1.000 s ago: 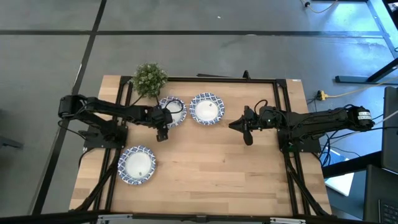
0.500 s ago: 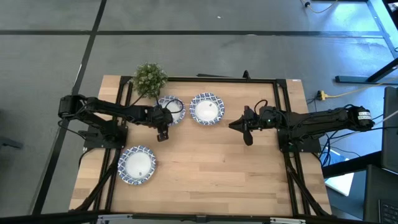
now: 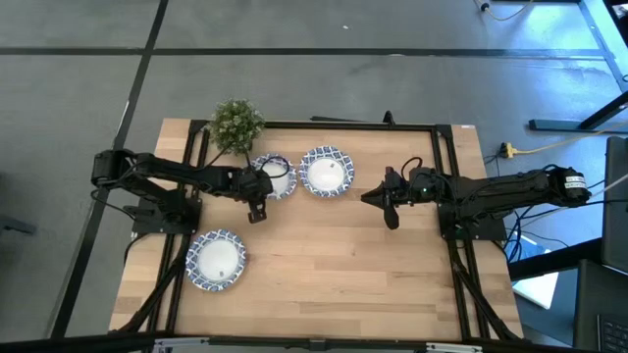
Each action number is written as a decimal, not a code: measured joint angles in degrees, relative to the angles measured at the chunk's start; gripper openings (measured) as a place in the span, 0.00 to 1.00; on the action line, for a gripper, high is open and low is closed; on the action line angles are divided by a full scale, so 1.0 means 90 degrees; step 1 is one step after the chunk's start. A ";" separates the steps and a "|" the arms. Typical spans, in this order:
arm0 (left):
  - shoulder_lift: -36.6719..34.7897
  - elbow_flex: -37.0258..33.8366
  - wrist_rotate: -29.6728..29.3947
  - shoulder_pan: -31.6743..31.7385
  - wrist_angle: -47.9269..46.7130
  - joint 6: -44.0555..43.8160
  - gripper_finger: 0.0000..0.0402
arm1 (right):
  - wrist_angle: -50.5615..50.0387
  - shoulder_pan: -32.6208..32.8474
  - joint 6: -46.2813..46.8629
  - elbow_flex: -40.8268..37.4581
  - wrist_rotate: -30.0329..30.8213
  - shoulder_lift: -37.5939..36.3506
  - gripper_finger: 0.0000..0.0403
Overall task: Nest bowls inside each other
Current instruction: Stack the white bowl on the other white bowl
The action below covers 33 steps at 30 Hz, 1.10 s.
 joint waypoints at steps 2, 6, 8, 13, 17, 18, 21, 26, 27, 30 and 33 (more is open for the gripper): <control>-0.0054 0.0000 0.0003 0.0000 -0.0003 -0.0002 0.01 | 0.0000 0.0002 0.0000 0.0000 0.0000 0.0000 0.13; -0.0281 0.0048 0.0022 0.0005 -0.0065 -0.0005 0.00 | -0.0034 0.0002 -0.0004 0.0000 0.0000 0.0000 0.13; -0.0461 0.0149 0.0027 0.0048 -0.0040 -0.0004 0.00 | -0.0038 0.0002 -0.0005 0.0000 0.0000 0.0000 0.13; -0.0777 0.0491 0.0022 0.0209 -0.0233 0.0027 0.00 | -0.0044 0.0002 -0.0005 0.0000 0.0000 0.0000 0.13; -0.0817 0.0863 0.0156 0.0209 -0.0198 0.0294 0.00 | -0.0044 0.0002 -0.0005 0.0000 0.0000 0.0000 0.13; -0.0817 0.0954 0.0195 0.0209 -0.0183 0.0369 0.00 | -0.0044 0.0001 -0.0008 0.0000 0.0000 0.0000 0.13; -0.0815 0.1208 0.0195 0.0209 -0.0075 0.0562 0.00 | -0.0044 0.0002 -0.0008 0.0000 0.0000 0.0000 0.13; -0.0720 0.1615 0.0193 0.0209 0.0268 0.0952 0.00 | -0.0042 0.0001 -0.0008 0.0000 0.0000 0.0000 0.13; -0.0667 0.1675 0.0194 0.0209 0.0350 0.1032 0.00 | -0.0042 0.0001 -0.0008 0.0000 0.0000 0.0000 0.13; -0.0397 0.1910 0.0217 0.0209 0.0525 0.1213 0.00 | -0.0041 0.0001 -0.0003 0.0000 0.0000 0.0000 0.13; 0.0008 0.2181 0.0480 0.0209 0.0501 0.1306 0.00 | -0.0032 0.0000 0.0002 0.0000 0.0000 0.0000 0.13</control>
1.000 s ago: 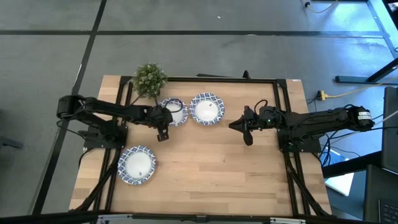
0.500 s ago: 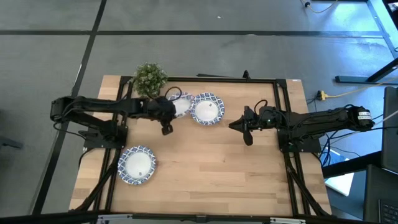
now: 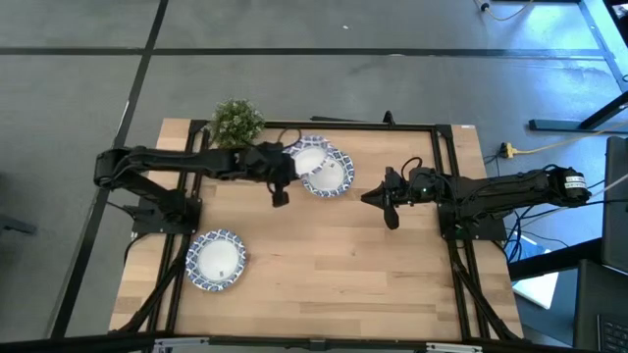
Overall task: Nest bowls inside each other
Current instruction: Stack the white bowl on the other white bowl
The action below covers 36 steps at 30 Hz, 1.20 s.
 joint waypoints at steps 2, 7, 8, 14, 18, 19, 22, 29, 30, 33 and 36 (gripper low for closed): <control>0.0296 0.0197 0.0044 -0.0002 0.0006 0.0135 0.00 | 0.0020 0.0000 0.0004 0.0000 0.0000 0.0000 0.13; 0.1058 0.0779 0.0045 0.0000 -0.0002 0.0528 0.00 | 0.0034 0.0000 0.0158 0.0000 0.0000 0.0000 0.13; 0.1207 0.0895 0.0047 0.0000 0.0021 0.0598 0.00 | 0.0034 0.0002 0.0163 0.0000 0.0000 0.0000 0.13; 0.1918 0.1246 0.0055 0.0000 -0.0022 0.0748 0.00 | 0.0036 0.0002 0.0192 0.0000 -0.0002 0.0000 0.13; 0.2210 0.1246 0.0225 0.0000 -0.0034 0.0743 0.00 | 0.0036 0.0002 0.0217 0.0000 -0.0001 0.0000 0.13; 0.2272 0.1246 0.0231 -0.0002 -0.0005 0.0743 0.00 | 0.0038 0.0000 0.0186 0.0000 -0.0001 0.0000 0.13; 0.2398 0.1246 0.0234 0.0011 0.0132 0.0740 0.00 | 0.0039 0.0002 0.0170 0.0000 -0.0002 0.0000 0.13; 0.2436 0.1246 0.0118 0.0019 0.0222 0.0743 0.04 | 0.0039 0.0001 0.0175 0.0000 -0.0002 0.0000 0.13; 0.2436 0.1246 0.0090 0.0021 0.0232 0.0743 0.05 | 0.0038 0.0000 0.0175 0.0000 0.0000 0.0000 0.13; 0.2436 0.1246 0.0042 0.0029 0.0228 0.0741 0.08 | 0.0038 0.0001 0.0169 0.0000 -0.0002 0.0000 0.13; 0.2436 0.1246 0.0024 0.0029 0.0229 0.0715 0.10 | 0.0036 0.0002 0.0162 0.0000 -0.0002 0.0000 0.13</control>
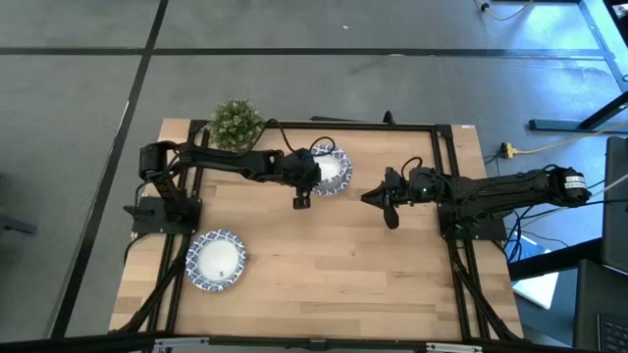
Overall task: Nest bowls inside each other
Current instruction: Stack the white bowl on the other white bowl
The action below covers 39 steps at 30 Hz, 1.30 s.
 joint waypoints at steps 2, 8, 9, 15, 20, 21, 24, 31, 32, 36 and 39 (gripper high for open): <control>0.0000 0.0000 -0.0029 0.0000 -0.0003 -0.0009 0.12 | 0.0000 -0.0001 -0.0004 0.0000 0.0000 0.0000 0.13; 0.0000 0.0000 -0.0033 0.0000 -0.0028 -0.0018 0.20 | -0.0001 -0.0002 -0.0004 0.0000 0.0000 0.0000 0.13; 0.0000 0.0000 -0.0033 0.0000 -0.0028 -0.0018 0.22 | 0.0000 -0.0002 -0.0006 0.0000 0.0000 0.0000 0.13; 0.0000 0.0000 -0.0033 0.0000 -0.0038 -0.0018 0.32 | -0.0002 -0.0001 -0.0006 0.0000 -0.0001 0.0000 0.13; 0.0000 0.0000 -0.0035 0.0000 -0.0023 -0.0008 0.39 | -0.0002 -0.0001 -0.0006 0.0000 -0.0002 0.0000 0.13; 0.0000 0.0000 -0.0037 0.0000 -0.0015 0.0014 0.39 | -0.0002 -0.0001 -0.0007 0.0000 -0.0001 0.0000 0.13; -0.0054 0.0000 -0.0015 -0.0005 -0.0001 0.0001 0.39 | -0.0002 -0.0002 -0.0008 0.0000 -0.0002 0.0000 0.13; -0.0488 0.0000 0.0036 -0.0022 -0.0218 0.0145 0.38 | -0.0029 0.0000 -0.0006 0.0000 -0.0002 0.0000 0.13; -0.0599 0.0000 0.0040 -0.0034 -0.0316 0.0145 0.38 | -0.0034 0.0000 -0.0004 0.0000 -0.0002 0.0000 0.13; -0.1124 0.0000 0.0369 -0.0034 -0.0842 0.0140 0.38 | -0.0032 0.0000 -0.0009 0.0000 -0.0002 0.0000 0.13; -0.1507 0.0000 0.0548 -0.0033 -0.1284 -0.0007 0.38 | -0.0004 0.0000 -0.0010 0.0000 -0.0002 0.0000 0.13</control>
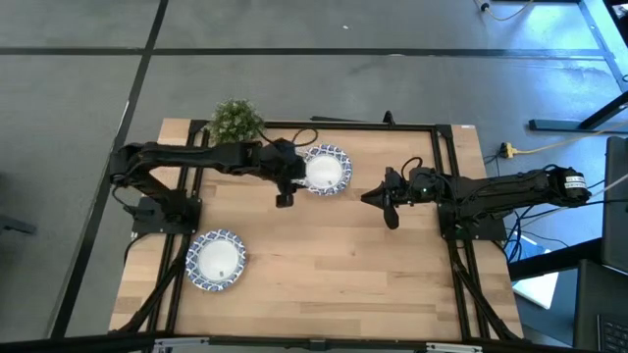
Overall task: Nest bowls inside each other
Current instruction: Stack the white bowl on the other white bowl
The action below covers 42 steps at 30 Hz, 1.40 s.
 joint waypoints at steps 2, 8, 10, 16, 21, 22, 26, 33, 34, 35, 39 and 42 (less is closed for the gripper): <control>-0.0291 -0.0005 0.0005 0.0014 -0.0422 -0.0228 0.38 | 0.0004 0.0000 0.0002 0.0000 0.0000 0.0000 0.13; -0.1208 -0.0660 -0.0001 -0.0074 -0.0570 -0.1083 0.38 | 0.0064 0.0000 0.0016 -0.0002 0.0000 -0.0002 0.13; -0.1611 -0.1051 -0.0013 -0.0141 -0.0523 -0.1331 0.38 | 0.0067 0.0002 0.0021 -0.0002 0.0000 -0.0003 0.13; -0.2805 -0.2049 0.0216 -0.0737 -0.0448 -0.2004 0.38 | 0.0068 -0.0002 0.0027 -0.0002 -0.0001 -0.0005 0.13; -0.3364 -0.2546 0.0621 -0.1628 -0.0487 -0.2993 0.38 | 0.0099 0.0000 0.0172 0.0002 0.0000 -0.0005 0.13; -0.3417 -0.2616 0.0625 -0.1818 -0.0537 -0.3198 0.38 | 0.0096 0.0000 0.0172 0.0009 0.0000 -0.0005 0.13; -0.3460 -0.2715 0.0300 -0.2495 -0.0880 -0.3766 0.38 | 0.0115 0.0000 0.0173 0.0080 0.0000 -0.0005 0.13; -0.3460 -0.2719 -0.0320 -0.3332 -0.2683 -0.4227 0.38 | 0.0121 0.0002 0.0516 0.0131 0.0000 -0.0005 0.13; -0.3460 -0.2720 -0.0299 -0.3426 -0.2845 -0.4232 0.38 | 0.0126 0.0002 0.0526 0.0131 0.0000 -0.0005 0.13; -0.3460 -0.2722 -0.0295 -0.3510 -0.2950 -0.4181 0.38 | 0.0125 0.0002 0.0527 0.0131 0.0000 -0.0005 0.13; -0.3460 -0.2722 -0.0297 -0.3750 -0.3022 -0.3558 0.38 | 0.0267 0.0003 0.0670 0.0134 0.0111 -0.0005 0.13; -0.3409 -0.2720 -0.0319 -0.3780 -0.3117 -0.3247 0.38 | 0.0398 0.0002 0.0675 0.0134 0.0234 -0.0005 0.13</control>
